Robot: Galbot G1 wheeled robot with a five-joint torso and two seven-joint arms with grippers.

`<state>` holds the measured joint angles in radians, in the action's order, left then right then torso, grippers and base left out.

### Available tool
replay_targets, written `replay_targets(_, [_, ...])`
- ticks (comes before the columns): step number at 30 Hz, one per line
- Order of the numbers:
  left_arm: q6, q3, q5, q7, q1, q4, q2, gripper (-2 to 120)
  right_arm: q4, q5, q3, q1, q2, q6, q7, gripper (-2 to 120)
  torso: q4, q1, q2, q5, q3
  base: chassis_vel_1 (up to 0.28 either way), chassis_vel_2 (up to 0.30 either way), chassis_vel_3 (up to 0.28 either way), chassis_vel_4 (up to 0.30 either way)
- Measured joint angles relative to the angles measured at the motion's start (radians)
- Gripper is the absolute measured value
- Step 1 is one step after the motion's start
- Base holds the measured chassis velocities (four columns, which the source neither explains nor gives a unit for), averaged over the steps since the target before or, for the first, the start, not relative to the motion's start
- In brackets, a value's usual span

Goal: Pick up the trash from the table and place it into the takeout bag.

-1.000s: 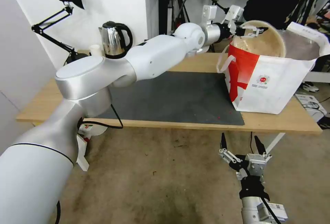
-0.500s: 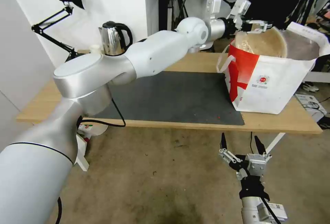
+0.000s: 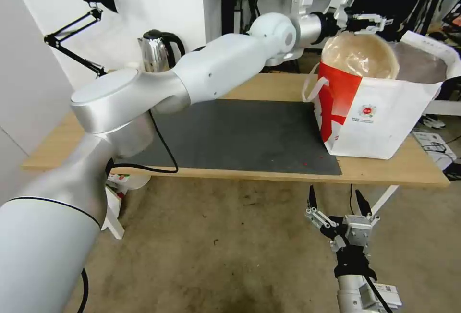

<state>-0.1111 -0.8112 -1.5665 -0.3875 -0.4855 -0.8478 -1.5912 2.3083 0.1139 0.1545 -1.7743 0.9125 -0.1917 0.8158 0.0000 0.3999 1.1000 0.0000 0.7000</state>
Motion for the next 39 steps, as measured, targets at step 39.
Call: replay_targets(39, [0.138,0.662,0.361,0.322,0.564,-0.922,0.913,100,0.0,0.0,0.0,0.0,0.0,0.0,0.0,100,0.0004,0.0,0.0,-0.0005,0.0,0.0,0.0,0.0,0.0])
